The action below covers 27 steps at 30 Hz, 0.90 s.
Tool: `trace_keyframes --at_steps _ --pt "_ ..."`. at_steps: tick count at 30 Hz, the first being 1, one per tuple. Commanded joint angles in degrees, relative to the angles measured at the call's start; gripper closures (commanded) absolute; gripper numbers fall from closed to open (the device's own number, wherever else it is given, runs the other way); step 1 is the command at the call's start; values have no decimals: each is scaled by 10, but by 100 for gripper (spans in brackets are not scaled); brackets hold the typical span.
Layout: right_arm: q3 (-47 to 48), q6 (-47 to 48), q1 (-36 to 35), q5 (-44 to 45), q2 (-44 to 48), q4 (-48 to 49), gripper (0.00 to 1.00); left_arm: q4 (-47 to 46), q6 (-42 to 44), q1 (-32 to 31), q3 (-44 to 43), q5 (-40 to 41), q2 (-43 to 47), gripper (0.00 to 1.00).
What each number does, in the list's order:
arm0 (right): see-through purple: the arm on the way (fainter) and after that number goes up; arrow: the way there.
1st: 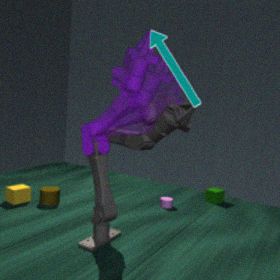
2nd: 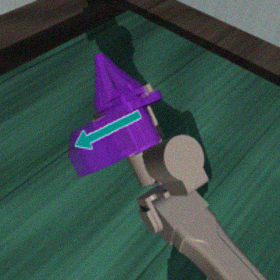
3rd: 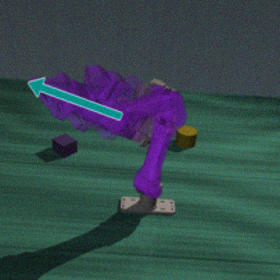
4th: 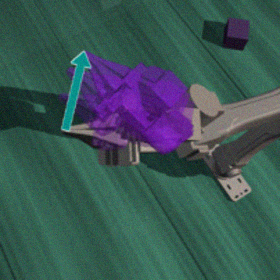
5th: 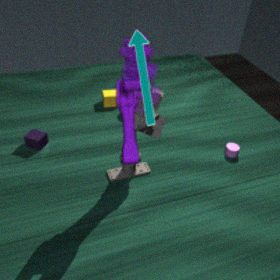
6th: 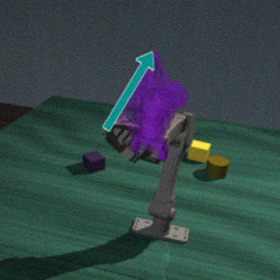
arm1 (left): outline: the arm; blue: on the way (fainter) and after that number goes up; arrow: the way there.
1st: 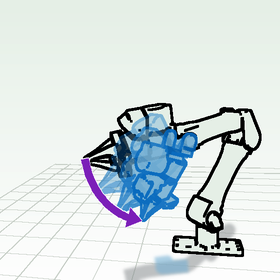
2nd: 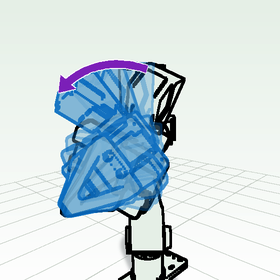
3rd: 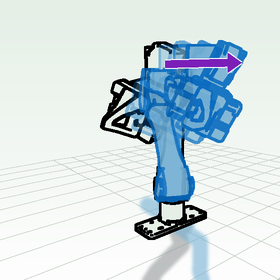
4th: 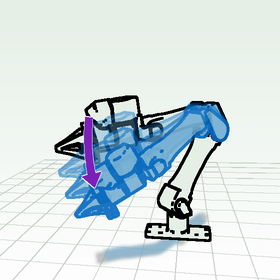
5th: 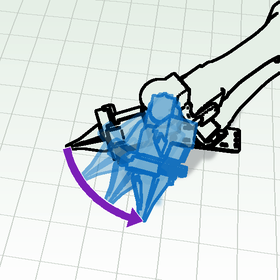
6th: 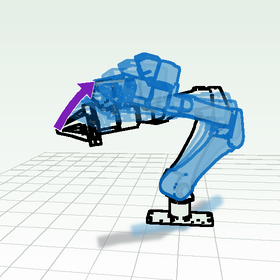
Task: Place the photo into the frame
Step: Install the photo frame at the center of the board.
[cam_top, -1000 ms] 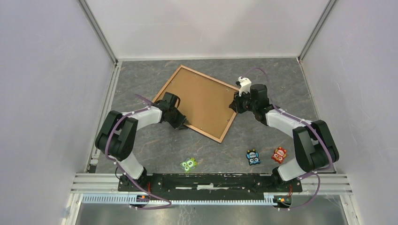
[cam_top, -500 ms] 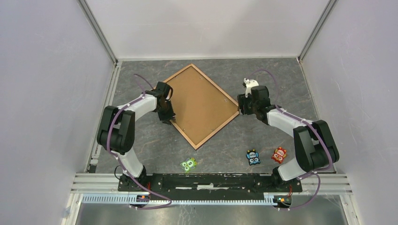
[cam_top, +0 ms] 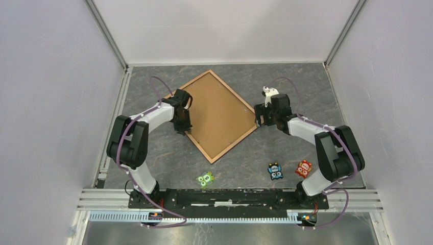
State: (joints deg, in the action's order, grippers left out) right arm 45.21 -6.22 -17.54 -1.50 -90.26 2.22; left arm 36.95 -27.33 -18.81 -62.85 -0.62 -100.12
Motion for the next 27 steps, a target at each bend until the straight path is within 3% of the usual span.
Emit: trace_keyframes --at_steps 1,10,15,24,27 --pt "33 -4 -7 -7 -22 28 14 21 95 -32 5 35 -8 98" --pt "51 -19 -10 -17 -59 24 20 14 98 -50 9 35 2 98" --pt "46 -14 -21 -18 -53 41 34 13 98 -51 3 34 6 98" --pt "86 -18 -38 41 -93 7 34 16 96 -52 -6 16 -9 98" --pt "92 -16 -40 49 -101 7 39 16 95 -52 -4 19 -8 98"
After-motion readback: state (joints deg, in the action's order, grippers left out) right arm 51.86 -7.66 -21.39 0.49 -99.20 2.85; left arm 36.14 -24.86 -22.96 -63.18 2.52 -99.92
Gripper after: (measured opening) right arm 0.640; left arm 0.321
